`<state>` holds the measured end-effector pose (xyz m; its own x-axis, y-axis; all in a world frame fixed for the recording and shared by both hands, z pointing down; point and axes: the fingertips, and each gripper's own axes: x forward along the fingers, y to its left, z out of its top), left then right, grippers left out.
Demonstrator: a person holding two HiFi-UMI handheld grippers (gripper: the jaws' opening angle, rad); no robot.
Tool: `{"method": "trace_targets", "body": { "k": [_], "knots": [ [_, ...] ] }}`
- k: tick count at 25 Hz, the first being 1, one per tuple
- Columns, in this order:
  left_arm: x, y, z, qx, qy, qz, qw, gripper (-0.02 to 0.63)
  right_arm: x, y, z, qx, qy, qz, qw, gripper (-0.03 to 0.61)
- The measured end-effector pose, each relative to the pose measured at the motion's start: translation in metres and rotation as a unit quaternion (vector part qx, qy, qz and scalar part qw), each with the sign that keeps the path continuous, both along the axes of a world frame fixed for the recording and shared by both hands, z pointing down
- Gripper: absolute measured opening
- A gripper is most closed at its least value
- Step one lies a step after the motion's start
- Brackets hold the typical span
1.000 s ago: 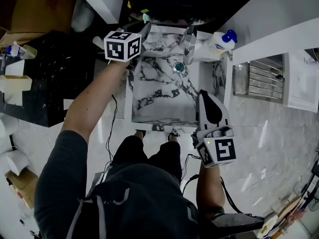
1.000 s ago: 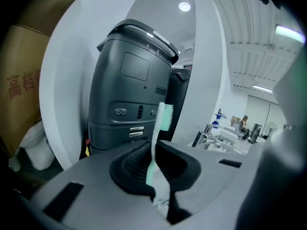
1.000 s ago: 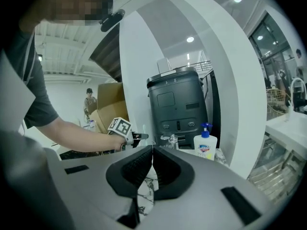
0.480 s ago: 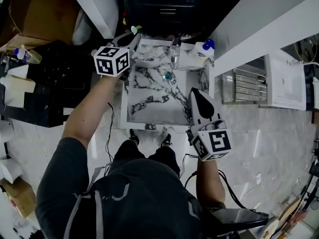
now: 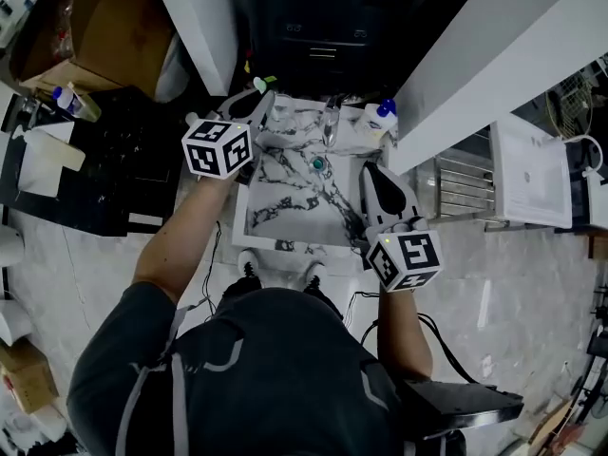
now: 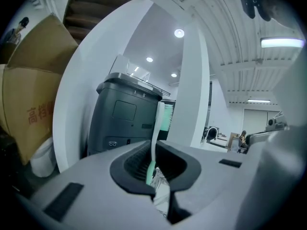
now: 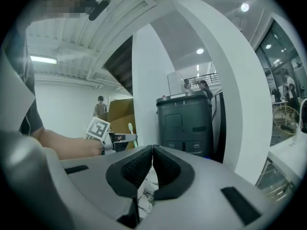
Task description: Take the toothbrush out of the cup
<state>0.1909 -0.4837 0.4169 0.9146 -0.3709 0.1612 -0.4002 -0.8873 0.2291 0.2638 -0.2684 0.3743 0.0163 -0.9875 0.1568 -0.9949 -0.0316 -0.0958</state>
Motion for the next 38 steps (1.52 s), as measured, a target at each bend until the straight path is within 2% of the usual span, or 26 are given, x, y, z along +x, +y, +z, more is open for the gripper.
{"method": "trace_targets", "body": {
  "k": [3,7,13,20,23,25,28,38],
  "knots": [
    [-0.011,0.016,-0.024,0.009,0.013,-0.003,0.9999,0.032,-0.002,-0.001,-0.013,0.006,0.01,-0.011,1.0,0.028],
    [-0.031,0.038,-0.058,0.014,0.049,-0.01,0.9986,0.031,-0.004,-0.002,-0.029,0.011,0.022,-0.017,1.0,0.028],
    [-0.063,0.064,-0.09,0.046,0.055,-0.031,0.997,0.031,-0.005,-0.009,-0.06,0.044,0.043,-0.03,0.998,0.028],
    [-0.093,0.088,-0.108,0.081,0.038,-0.034,0.9954,0.031,-0.006,-0.017,-0.091,0.071,0.054,-0.04,0.995,0.028],
    [-0.101,0.086,-0.107,0.077,0.032,-0.045,0.9955,0.031,-0.003,-0.021,-0.101,0.075,0.056,-0.04,0.995,0.028],
    [-0.108,0.087,-0.111,0.074,0.035,-0.052,0.9953,0.031,-0.005,-0.025,-0.103,0.074,0.058,-0.045,0.995,0.028],
    [-0.117,0.088,-0.118,0.09,0.033,-0.059,0.9937,0.031,-0.008,-0.028,-0.101,0.072,0.058,-0.048,0.995,0.028],
    [-0.125,0.084,-0.123,0.1,0.023,-0.065,0.9926,0.031,-0.012,-0.031,-0.085,0.045,0.058,-0.048,0.996,0.026]
  ]
}}
